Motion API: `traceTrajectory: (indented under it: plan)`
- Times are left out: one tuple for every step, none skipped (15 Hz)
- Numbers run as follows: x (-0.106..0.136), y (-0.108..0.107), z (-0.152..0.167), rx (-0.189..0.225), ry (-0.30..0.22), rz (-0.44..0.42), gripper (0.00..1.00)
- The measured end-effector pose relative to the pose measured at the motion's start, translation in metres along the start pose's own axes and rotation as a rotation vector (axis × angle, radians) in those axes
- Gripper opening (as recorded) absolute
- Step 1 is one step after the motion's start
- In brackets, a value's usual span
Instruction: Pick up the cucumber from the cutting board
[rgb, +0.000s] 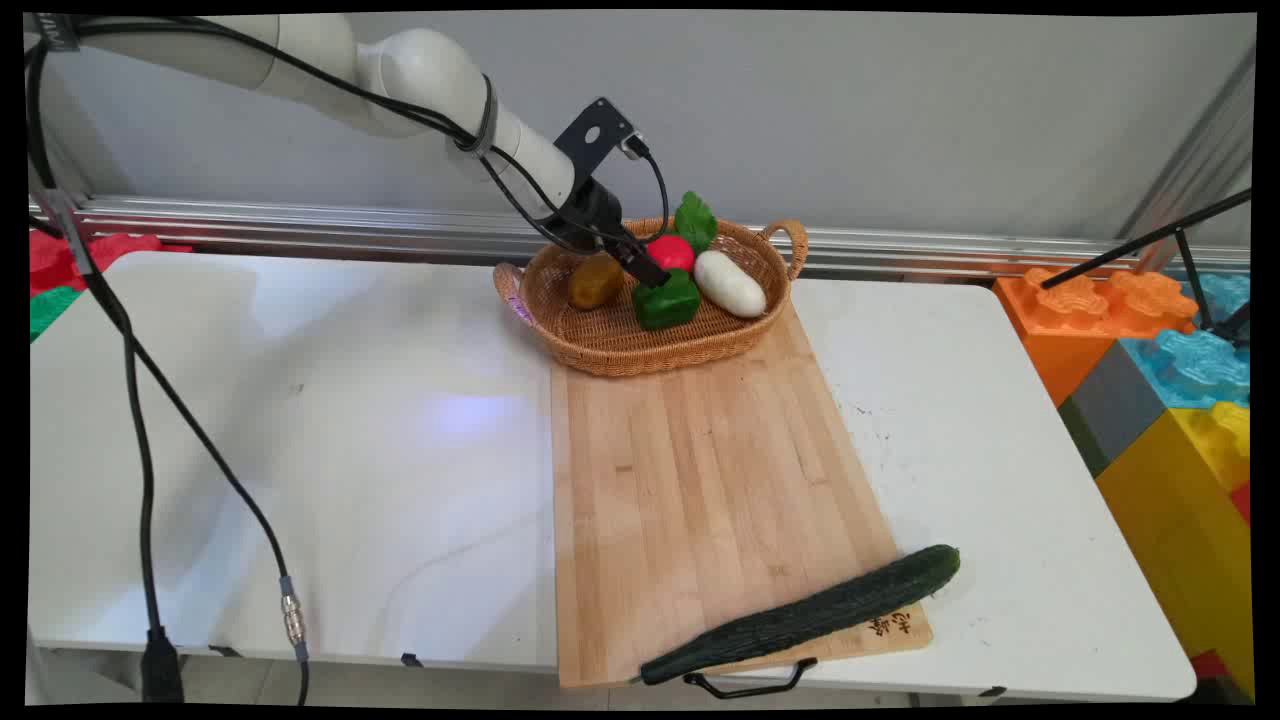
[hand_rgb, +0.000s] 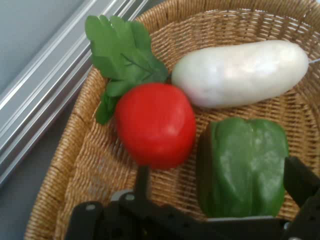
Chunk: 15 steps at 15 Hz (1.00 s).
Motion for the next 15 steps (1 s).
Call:
traceTrajectory:
  plan:
    - [0.002, 0.004, -0.003, -0.006, 0.005, -0.005, 1.0]
    - [0.004, 0.009, -0.006, -0.014, 0.01, -0.01, 1.0]
    - [0.008, 0.017, -0.01, -0.029, 0.016, -0.016, 1.0]
    - [0.012, 0.028, -0.016, -0.046, 0.021, -0.022, 1.0]
    - [0.014, 0.035, -0.02, -0.057, 0.023, -0.027, 1.0]
    - [0.018, 0.047, -0.025, -0.077, 0.023, -0.033, 1.0]
    - [0.02, 0.055, -0.029, -0.09, 0.022, -0.04, 1.0]
    - [0.023, 0.066, -0.034, -0.108, 0.018, -0.048, 1.0]
    - [0.025, 0.076, -0.04, -0.126, 0.012, -0.057, 1.0]
    - [0.027, 0.089, -0.046, -0.148, 0.003, -0.068, 1.0]
    - [0.028, 0.098, -0.05, -0.163, -0.006, -0.076, 1.0]
    - [0.029, 0.109, -0.055, -0.182, -0.016, -0.086, 1.0]
    - [0.03, 0.123, -0.061, -0.21, -0.033, -0.1, 1.0]
    - [0.03, 0.139, -0.067, -0.241, -0.051, -0.115, 1.0]
    - [0.029, 0.151, -0.071, -0.264, -0.065, -0.126, 1.0]
